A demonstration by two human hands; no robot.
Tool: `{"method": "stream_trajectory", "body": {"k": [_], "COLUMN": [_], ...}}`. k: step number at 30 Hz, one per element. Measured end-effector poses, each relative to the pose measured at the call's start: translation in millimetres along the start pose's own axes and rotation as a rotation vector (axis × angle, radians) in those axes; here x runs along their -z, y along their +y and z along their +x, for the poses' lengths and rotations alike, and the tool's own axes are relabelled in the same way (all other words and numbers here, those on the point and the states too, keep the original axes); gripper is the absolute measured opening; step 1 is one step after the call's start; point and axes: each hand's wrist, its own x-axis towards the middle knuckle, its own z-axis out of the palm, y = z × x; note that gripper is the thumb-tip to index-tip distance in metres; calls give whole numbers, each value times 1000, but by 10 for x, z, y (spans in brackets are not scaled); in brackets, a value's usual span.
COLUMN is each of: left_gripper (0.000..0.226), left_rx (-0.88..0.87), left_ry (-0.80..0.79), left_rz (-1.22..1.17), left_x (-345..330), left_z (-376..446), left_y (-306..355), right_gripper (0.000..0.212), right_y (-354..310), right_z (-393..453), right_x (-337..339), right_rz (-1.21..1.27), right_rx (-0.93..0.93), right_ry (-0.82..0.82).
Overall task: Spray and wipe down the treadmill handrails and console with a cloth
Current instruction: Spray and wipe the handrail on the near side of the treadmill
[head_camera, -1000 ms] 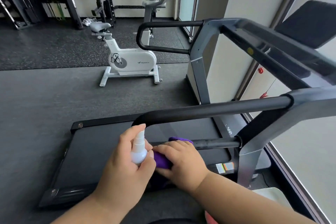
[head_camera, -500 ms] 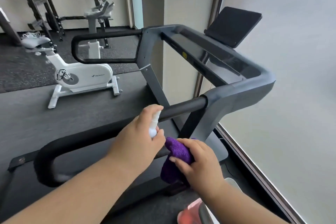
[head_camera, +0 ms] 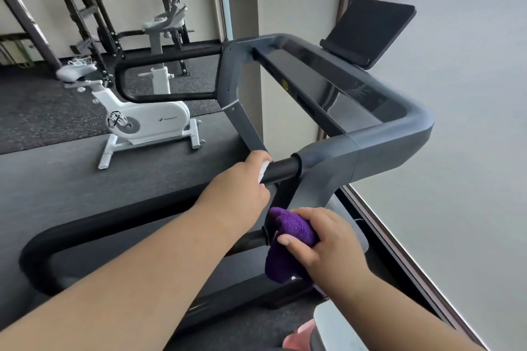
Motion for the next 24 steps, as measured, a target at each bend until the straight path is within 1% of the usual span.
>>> {"method": "stream_trajectory", "body": {"k": [4, 7, 12, 15, 20, 22, 24], "left_gripper": [40, 44, 46, 44, 41, 43, 46], "left_rx": [29, 51, 141, 210, 256, 255, 293], "left_ry": [43, 90, 144, 146, 194, 209, 246], "left_rz": [1, -2, 49, 70, 70, 74, 66], "left_x": [16, 89, 234, 279, 378, 425, 529], "left_z": [-38, -149, -414, -542, -684, -724, -878], "left_y": [-15, -102, -401, -599, -836, -878, -1071], "right_gripper": [57, 56, 54, 55, 62, 60, 57], "right_y": [26, -17, -213, -356, -587, -621, -759], "right_z": [9, 46, 92, 127, 174, 168, 178], "right_x": [-20, -71, -263, -414, -615, -626, -785], "right_rz": [18, 35, 85, 131, 151, 163, 174], "right_rx": [11, 45, 113, 145, 204, 218, 260], "right_ry": [-40, -54, -100, -149, -201, -207, -246]}}
